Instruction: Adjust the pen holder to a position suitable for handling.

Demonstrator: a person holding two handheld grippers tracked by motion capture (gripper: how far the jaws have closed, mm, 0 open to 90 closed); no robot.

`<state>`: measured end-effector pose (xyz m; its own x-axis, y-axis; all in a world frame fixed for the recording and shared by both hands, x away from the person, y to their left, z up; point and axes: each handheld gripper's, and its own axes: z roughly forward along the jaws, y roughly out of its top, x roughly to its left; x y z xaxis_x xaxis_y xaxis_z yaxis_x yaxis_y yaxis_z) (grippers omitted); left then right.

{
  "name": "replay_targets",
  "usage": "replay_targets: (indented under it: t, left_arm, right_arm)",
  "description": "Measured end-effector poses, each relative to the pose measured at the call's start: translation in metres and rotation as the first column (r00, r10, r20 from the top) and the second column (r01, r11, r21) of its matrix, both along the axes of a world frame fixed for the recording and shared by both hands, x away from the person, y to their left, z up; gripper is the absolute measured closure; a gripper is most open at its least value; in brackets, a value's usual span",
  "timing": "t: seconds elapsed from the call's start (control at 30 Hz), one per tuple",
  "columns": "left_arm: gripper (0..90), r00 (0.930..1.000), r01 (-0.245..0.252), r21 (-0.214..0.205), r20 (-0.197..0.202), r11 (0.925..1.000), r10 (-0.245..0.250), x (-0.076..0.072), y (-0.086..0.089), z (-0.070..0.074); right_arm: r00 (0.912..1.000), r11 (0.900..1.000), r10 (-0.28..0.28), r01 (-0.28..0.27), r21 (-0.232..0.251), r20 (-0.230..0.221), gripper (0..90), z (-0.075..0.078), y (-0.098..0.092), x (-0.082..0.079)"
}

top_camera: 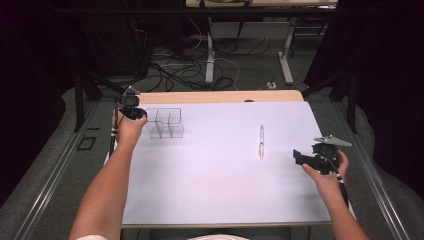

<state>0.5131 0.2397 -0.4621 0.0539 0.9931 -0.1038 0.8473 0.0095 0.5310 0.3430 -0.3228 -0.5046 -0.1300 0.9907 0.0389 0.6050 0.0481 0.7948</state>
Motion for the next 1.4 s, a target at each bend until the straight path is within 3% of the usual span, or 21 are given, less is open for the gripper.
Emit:
replay_targets:
  t: [0.6, 1.4]
  left_arm:
    - [88.3, 0.9987, 0.012, -0.027, -0.05, 0.9996, -0.013, -0.013, -0.056, 0.005]
    - [87.8, 0.998, 0.007, -0.054, -0.062, 0.9985, -0.01, -0.023, -0.114, 0.004]
  right_arm:
    - [0.9999, 0.9999, 0.01, -0.01, -0.006, 0.003, 15.2, 0.001, 0.0, -0.001]
    - [0.9999, 0.9999, 0.013, -0.013, 0.001, 0.003, 15.2, 0.0, 0.001, 0.0]
